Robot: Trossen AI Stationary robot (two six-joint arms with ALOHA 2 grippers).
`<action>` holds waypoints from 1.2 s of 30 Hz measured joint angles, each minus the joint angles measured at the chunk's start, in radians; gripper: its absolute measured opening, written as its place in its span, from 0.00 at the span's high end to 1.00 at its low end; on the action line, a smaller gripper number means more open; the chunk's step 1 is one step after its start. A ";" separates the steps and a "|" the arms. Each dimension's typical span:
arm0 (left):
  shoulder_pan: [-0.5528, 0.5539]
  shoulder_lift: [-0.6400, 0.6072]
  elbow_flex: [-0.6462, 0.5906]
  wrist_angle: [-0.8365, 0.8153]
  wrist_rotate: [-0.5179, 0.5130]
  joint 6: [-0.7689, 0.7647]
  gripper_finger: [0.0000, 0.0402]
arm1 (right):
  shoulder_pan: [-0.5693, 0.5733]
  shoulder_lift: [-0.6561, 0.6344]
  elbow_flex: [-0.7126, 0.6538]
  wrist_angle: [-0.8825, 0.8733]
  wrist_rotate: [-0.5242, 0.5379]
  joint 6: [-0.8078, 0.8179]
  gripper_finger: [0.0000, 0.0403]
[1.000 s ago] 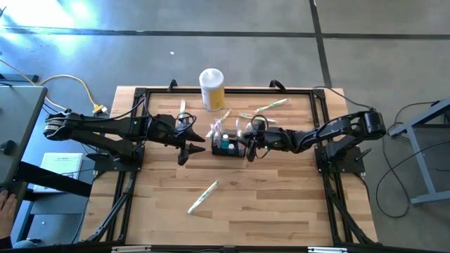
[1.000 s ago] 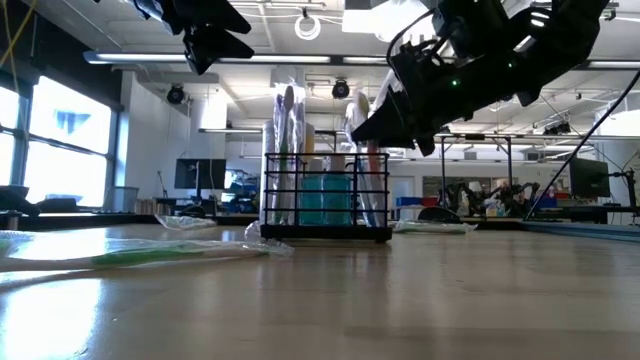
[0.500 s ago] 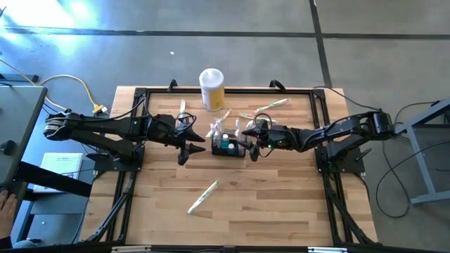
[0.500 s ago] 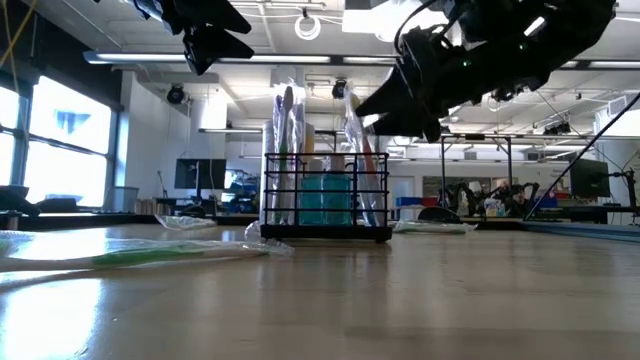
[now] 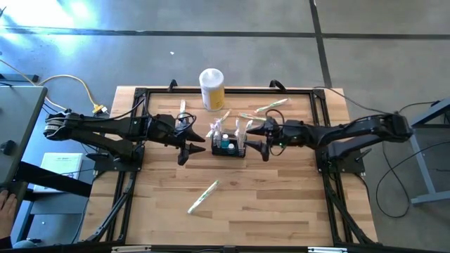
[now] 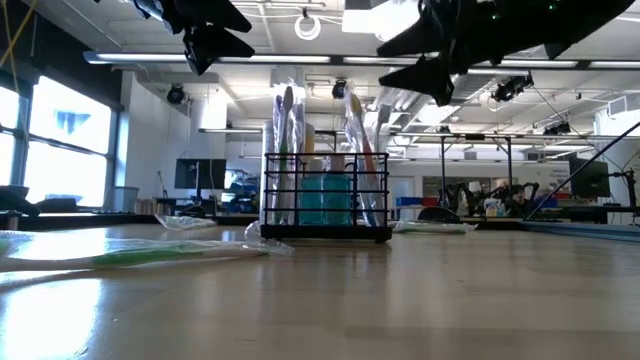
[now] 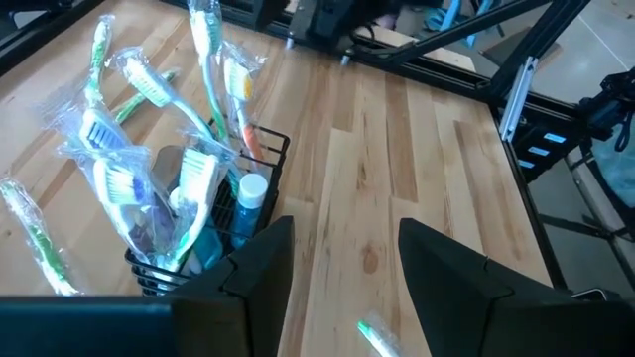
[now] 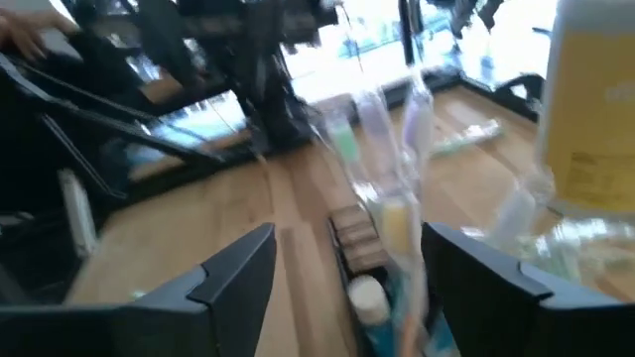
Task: Pick & Place toothbrushing station
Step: Put the green toothbrush into the left section wire organizer
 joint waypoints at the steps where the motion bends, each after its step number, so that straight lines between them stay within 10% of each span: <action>1: 0.000 0.000 0.000 0.000 0.000 -0.001 0.55 | 0.004 -0.012 0.000 0.004 -0.001 0.001 0.39; 22: 0.000 0.000 0.000 0.050 0.001 -0.159 0.55 | -0.218 -0.331 0.001 -0.540 -0.056 -0.059 0.39; 36: 0.000 0.000 0.001 0.055 -0.043 -0.175 0.55 | -0.575 -0.261 0.032 -0.765 -0.377 0.027 0.40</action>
